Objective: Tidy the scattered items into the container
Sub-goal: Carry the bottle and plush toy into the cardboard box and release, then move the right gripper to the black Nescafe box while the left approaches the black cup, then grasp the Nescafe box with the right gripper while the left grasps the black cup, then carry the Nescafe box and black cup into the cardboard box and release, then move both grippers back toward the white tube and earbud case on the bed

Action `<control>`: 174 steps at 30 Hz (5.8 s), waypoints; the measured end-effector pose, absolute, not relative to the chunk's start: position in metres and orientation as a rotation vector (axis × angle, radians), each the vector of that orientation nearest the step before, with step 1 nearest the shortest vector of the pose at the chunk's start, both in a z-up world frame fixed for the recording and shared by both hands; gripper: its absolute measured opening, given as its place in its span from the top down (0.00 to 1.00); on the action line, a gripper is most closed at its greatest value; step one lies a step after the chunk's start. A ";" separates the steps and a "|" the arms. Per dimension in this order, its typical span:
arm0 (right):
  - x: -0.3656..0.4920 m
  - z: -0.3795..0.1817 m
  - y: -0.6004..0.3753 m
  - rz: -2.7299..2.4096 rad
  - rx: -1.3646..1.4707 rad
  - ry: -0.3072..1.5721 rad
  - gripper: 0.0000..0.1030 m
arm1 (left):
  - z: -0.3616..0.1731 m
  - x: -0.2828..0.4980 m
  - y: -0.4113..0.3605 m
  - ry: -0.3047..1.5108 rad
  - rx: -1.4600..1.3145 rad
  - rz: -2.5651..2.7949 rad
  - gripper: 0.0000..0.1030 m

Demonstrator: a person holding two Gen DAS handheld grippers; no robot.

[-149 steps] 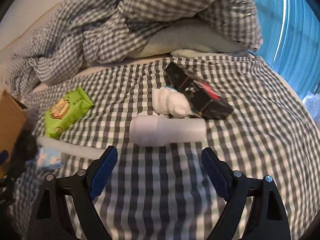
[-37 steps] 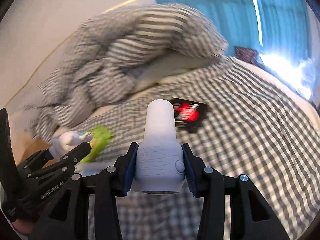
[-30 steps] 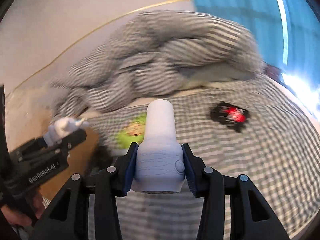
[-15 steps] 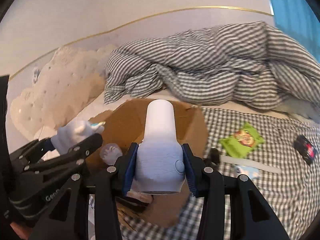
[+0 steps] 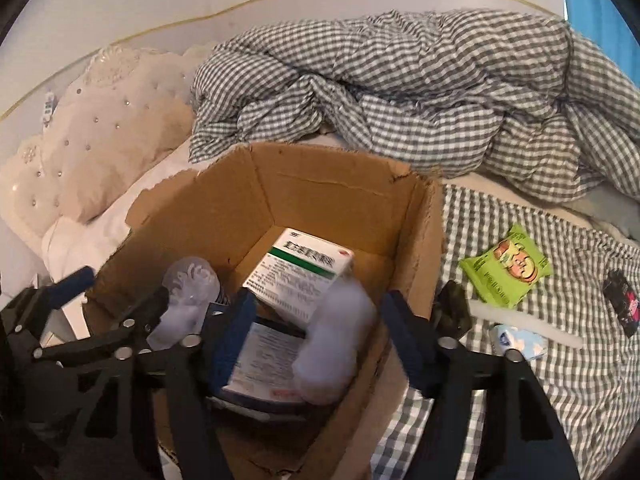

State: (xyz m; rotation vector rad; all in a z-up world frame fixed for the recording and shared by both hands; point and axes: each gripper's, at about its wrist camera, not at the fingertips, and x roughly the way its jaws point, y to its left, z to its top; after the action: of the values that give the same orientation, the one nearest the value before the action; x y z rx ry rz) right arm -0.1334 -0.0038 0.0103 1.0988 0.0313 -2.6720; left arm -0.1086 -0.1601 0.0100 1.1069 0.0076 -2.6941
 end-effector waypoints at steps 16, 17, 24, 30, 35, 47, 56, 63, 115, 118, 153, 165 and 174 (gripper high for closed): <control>-0.066 0.084 0.123 -2.880 0.787 -0.098 0.15 | 0.075 -0.067 -0.060 -0.085 0.929 -2.916 0.00; -0.060 0.089 0.146 -2.918 0.765 -0.102 0.14 | 0.076 -0.063 -0.050 -0.088 0.919 -2.945 0.00; -0.046 0.074 0.288 -3.053 0.853 -0.299 0.14 | 0.045 -0.074 0.026 -0.099 1.018 -3.037 0.00; -0.054 0.017 0.345 -3.020 1.013 -0.422 0.14 | -0.009 -0.100 0.080 -0.179 1.098 -3.039 0.00; -0.072 -0.029 0.354 -2.923 1.114 -0.486 0.14 | -0.051 -0.122 0.099 -0.363 1.103 -2.949 0.00; -0.102 -0.064 0.412 -3.025 1.209 -0.442 0.14 | -0.113 -0.176 0.121 -0.621 1.108 -2.871 0.00; -0.146 -0.075 0.460 -3.157 1.260 -0.293 0.14 | -0.138 -0.198 0.117 -0.506 1.199 -2.881 0.00; -0.203 -0.116 0.460 -3.040 1.470 -0.053 0.13 | -0.138 -0.203 0.109 -0.442 1.257 -2.897 0.43; -0.085 -0.005 0.350 -2.806 1.043 -0.329 0.76 | 0.022 -0.109 0.093 -0.162 1.046 -3.202 0.42; -0.084 -0.022 0.332 -2.790 1.125 -0.336 0.76 | 0.020 -0.099 0.082 -0.140 1.088 -3.202 0.42; -0.123 0.066 0.052 -2.544 0.909 -0.143 0.25 | 0.034 -0.111 -0.135 0.014 1.046 -2.847 0.09; -0.086 0.030 0.195 -2.897 1.047 0.015 0.14 | 0.045 -0.082 -0.048 -0.002 1.018 -3.000 0.00; -0.067 0.001 0.253 -3.000 1.135 0.065 0.12 | 0.024 -0.075 0.009 -0.053 1.051 -3.038 0.00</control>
State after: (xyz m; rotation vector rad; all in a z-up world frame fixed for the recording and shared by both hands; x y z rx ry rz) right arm -0.0666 0.2530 0.0012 1.1347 0.0647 -2.9997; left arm -0.0754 0.0090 0.0237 1.0514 -0.0529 -3.0383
